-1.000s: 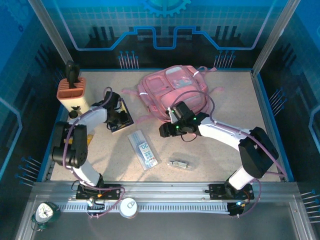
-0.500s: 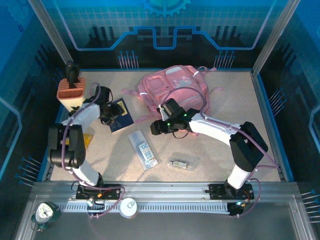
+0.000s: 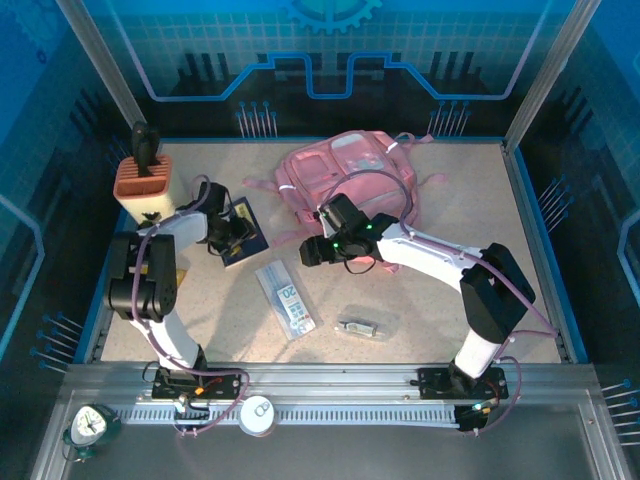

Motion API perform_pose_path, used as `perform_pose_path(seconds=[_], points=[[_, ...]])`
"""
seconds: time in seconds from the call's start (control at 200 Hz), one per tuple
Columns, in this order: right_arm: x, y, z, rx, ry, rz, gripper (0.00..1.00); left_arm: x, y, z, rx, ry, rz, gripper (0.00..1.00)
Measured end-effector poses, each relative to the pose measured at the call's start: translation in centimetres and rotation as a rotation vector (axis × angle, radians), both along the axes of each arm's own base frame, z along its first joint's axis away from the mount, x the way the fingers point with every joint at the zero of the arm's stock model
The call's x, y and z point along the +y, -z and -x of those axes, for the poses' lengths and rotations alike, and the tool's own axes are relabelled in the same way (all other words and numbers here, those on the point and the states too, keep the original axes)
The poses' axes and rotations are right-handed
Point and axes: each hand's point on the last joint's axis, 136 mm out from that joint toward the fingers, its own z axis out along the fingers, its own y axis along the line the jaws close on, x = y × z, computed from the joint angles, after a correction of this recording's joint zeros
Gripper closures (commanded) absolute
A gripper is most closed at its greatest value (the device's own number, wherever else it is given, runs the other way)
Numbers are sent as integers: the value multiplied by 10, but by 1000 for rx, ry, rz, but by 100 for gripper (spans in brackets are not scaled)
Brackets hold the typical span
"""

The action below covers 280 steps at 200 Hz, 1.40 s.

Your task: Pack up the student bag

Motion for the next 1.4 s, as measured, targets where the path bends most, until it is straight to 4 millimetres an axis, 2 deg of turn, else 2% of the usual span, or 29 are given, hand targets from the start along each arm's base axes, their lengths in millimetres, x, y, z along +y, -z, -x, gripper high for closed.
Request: perform_pose_path(seconds=[0.14,0.265,0.455,0.58,0.79,0.921,1.051,1.176,1.301,1.401], points=[[10,-5,-1,8,-3,9,29,-21,-3,26,10,62,41,45],[29,-8,3,6,-32,7,29,-26,-12,33,-3,92,48,43],[62,-3,2,16,-77,-4,27,-11,-47,29,-103,52,46,38],[82,9,-7,32,-89,-8,26,6,-55,33,-123,2,29,36],[113,34,-23,75,-100,-31,26,43,-37,50,-60,-119,5,34],[130,50,-33,87,-112,-41,28,55,-28,55,-19,-156,-7,32],[137,63,-38,90,-117,-35,27,56,-20,56,4,-160,-7,33],[144,68,-47,71,-122,-29,26,55,-9,52,18,-154,5,40],[151,77,-55,54,-135,-22,25,51,3,51,50,-147,31,42],[152,85,-59,53,-139,-7,25,49,4,47,42,-142,47,46]])
